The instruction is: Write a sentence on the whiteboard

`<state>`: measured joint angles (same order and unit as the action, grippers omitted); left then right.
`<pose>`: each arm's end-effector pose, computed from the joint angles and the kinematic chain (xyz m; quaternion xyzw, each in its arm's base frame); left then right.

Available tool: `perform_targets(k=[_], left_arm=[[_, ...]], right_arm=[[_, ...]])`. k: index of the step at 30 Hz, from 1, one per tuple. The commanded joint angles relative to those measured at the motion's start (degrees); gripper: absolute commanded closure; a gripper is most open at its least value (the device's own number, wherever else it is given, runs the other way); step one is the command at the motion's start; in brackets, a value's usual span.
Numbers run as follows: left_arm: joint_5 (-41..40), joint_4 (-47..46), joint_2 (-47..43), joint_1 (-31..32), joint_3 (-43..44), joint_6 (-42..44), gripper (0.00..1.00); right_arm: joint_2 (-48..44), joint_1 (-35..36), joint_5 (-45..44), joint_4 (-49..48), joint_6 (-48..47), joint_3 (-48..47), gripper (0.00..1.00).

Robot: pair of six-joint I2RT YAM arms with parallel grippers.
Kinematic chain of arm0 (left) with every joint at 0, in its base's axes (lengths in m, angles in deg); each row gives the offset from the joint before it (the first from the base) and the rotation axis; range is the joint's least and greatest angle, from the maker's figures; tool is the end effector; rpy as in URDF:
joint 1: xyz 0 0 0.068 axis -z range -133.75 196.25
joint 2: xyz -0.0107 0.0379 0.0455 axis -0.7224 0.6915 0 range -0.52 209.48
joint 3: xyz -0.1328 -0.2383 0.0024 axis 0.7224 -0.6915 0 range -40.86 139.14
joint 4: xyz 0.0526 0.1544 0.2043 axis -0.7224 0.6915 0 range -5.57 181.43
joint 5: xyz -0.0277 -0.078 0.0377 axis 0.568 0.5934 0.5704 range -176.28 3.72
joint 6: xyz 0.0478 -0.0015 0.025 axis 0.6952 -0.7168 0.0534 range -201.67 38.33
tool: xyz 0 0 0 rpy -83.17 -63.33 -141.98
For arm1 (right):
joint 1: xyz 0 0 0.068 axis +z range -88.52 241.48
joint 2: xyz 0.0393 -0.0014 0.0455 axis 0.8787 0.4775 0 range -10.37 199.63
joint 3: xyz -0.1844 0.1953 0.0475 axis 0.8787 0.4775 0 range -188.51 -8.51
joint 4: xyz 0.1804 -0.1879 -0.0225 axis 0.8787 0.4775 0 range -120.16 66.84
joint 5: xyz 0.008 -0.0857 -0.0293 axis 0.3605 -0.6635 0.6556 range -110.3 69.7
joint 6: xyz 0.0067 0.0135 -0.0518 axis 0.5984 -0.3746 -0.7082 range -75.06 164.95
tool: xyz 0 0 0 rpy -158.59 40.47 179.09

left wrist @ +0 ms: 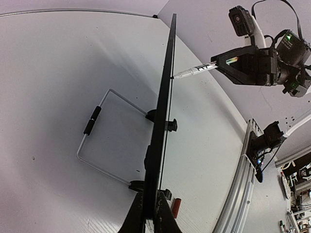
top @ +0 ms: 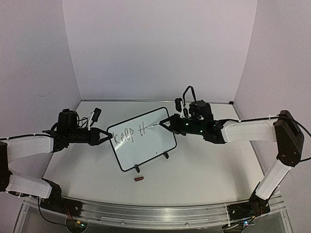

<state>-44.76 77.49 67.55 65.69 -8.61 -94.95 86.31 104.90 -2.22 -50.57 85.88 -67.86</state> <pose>0.2216 -0.1033 0.2150 0.2232 0.7943 -0.4267 0.3703 0.2721 0.2727 0.2435 -0.1108 0.7912 0.4884 0.3510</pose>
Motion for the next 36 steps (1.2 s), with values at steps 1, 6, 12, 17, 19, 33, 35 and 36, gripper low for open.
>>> perform_targets(k=[1, 6, 12, 17, 19, 33, 35, 36], left_arm=[[-4.34, 1.43, -0.64, -0.43, 1.68, 2.91, 1.0], [-4.26, 1.38, -0.6, -0.45, 1.65, 2.91, 1.0], [-4.19, 1.24, -0.65, -0.45, 1.59, 2.91, 1.0], [-4.13, 1.28, -0.76, -0.45, 1.59, 2.82, 1.0], [-4.16, 1.34, -0.84, -0.46, 1.59, 2.82, 1.0], [-4.25, 1.54, -0.93, -0.45, 1.64, 2.73, 1.0], [-4.24, 1.62, -1.0, -0.45, 1.75, 2.77, 1.0], [-4.26, 1.65, -1.01, -0.44, 1.76, 2.82, 1.0]], right_arm=[[-1.87, -0.17, -0.35, -1.91, 0.8, 0.96, 1.0], [-1.52, -0.17, 0.71, -1.81, 1.43, 2.17, 1.0], [-1.99, -0.18, 0.92, -1.65, 1.88, 3.56, 1.0], [-2.53, -0.16, 0.91, -1.72, 1.79, 3.41, 1.0], [-3.2, -0.17, 1.24, -2.04, 1.76, 3.22, 1.0], [-3.61, -0.14, 0.25, -2.61, 1.04, 1.88, 1.0], [-2.9, -0.15, 0.18, -2.6, 0.98, 1.62, 1.0], [-2.57, -0.17, 0.12, -2.62, 0.93, 1.53, 1.0]])
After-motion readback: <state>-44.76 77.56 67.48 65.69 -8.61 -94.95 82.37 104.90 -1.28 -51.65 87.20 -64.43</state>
